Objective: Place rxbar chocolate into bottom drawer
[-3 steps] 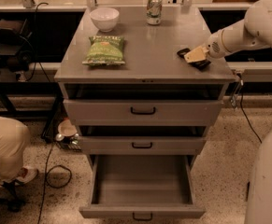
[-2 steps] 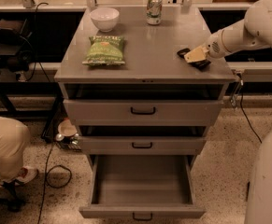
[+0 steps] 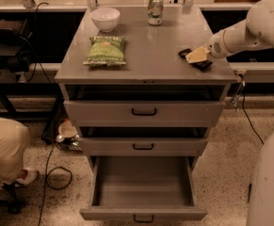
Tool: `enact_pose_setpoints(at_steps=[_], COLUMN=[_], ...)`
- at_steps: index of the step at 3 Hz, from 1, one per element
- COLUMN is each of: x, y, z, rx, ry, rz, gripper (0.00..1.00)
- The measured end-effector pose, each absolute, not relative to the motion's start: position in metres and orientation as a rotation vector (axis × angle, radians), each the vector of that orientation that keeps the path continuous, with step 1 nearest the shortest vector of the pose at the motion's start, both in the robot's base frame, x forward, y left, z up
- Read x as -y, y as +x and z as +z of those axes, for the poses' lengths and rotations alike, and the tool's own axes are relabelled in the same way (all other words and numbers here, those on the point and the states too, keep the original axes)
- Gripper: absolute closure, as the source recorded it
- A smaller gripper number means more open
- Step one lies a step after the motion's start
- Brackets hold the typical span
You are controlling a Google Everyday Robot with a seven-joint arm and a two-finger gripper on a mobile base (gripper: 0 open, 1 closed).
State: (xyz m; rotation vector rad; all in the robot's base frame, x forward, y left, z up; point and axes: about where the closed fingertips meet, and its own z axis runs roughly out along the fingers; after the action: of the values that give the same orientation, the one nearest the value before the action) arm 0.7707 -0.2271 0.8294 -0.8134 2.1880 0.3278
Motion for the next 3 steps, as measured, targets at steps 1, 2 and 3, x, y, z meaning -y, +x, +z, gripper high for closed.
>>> enact_pose_setpoints(at_steps=[1,2,3], x=[0.2272,0.2272,0.2271], y=[0.7707,0.7706,0.7706], z=[0.8294,0.8295,0.8295], rx=[-2.188,-2.188,-2.188], ry=[-0.813,-0.813,-0.813], rz=[0.328,0.328,0.328], gripper=[1.00,0.85,0.53])
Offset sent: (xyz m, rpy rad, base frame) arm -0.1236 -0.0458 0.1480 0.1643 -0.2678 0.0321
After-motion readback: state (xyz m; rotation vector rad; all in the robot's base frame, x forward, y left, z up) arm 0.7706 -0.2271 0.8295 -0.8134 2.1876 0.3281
